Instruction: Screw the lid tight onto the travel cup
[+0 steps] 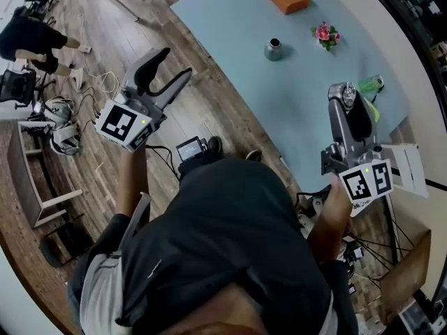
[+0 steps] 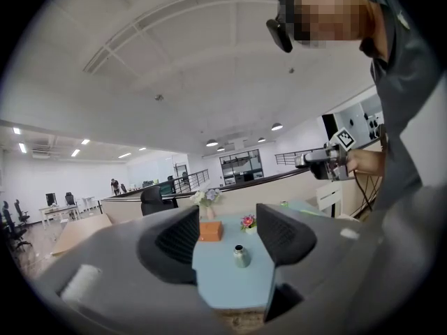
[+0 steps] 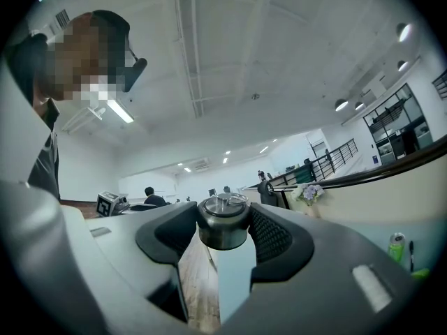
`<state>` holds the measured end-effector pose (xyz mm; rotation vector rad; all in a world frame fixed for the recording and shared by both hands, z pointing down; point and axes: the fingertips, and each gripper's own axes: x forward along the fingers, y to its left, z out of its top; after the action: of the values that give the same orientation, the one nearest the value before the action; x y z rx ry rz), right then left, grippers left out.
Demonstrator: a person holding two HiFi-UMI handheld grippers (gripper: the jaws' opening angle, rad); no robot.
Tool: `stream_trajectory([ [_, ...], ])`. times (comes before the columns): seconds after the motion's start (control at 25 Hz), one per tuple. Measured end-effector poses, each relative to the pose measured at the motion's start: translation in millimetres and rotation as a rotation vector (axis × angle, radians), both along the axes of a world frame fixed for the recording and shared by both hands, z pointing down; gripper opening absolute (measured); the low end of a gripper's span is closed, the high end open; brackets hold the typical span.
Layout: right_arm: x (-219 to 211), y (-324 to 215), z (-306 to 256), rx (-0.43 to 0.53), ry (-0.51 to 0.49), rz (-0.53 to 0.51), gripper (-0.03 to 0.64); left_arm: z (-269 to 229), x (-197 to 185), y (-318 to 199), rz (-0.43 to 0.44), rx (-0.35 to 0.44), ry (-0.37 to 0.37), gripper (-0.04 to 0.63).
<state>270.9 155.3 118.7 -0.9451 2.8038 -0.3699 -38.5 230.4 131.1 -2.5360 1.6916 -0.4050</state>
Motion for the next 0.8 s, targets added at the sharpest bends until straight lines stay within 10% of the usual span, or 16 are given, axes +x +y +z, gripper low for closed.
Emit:
stream_trajectory([
  [0.8,-47,-41,7,-0.039,0.061,0.258,0.238,20,-29,-154,0.312,-0.016,0.085,0.307],
])
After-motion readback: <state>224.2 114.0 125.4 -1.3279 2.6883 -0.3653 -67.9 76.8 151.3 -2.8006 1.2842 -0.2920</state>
